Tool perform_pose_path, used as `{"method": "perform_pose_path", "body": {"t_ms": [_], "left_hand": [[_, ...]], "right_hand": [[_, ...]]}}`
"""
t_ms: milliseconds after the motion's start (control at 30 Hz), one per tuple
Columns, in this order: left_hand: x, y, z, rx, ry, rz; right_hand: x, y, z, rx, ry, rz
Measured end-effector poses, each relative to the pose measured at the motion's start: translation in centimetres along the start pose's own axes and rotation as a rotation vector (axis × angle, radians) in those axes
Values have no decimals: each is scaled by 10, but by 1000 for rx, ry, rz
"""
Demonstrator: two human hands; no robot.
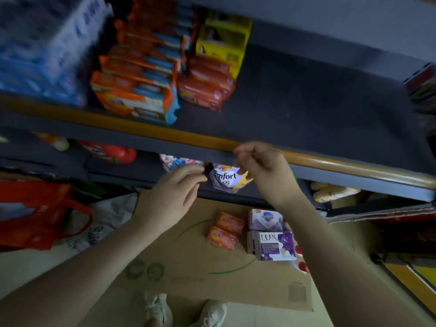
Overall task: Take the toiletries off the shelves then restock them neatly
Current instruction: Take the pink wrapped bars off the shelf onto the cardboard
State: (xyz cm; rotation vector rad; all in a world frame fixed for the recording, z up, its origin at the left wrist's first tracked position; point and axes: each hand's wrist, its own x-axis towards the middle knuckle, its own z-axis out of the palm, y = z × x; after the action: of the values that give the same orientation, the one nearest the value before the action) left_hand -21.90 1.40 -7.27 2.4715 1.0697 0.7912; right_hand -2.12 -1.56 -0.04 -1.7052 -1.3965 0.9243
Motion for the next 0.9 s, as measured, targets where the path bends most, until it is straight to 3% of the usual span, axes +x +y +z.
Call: {"method": "perform_pose_path", "body": {"t_ms": [100, 200, 367, 633, 800, 900], "left_hand": [[26, 3, -59, 310, 177, 124], [51, -2, -87, 498, 82, 80], [69, -37, -97, 543, -134, -9], [67, -50, -97, 573, -101, 74], [67, -50, -97, 553, -100, 72], [67, -49, -97, 523, -95, 58]], "right_hand": [[24, -33, 11, -220, 187, -196], [53, -48, 32, -382, 256, -219], [86, -59, 55, -650, 302, -106], [110, -63, 66, -985, 247, 43], [110, -53, 53, -878, 162, 95], [94, -55, 39, -638, 181, 95]]}}
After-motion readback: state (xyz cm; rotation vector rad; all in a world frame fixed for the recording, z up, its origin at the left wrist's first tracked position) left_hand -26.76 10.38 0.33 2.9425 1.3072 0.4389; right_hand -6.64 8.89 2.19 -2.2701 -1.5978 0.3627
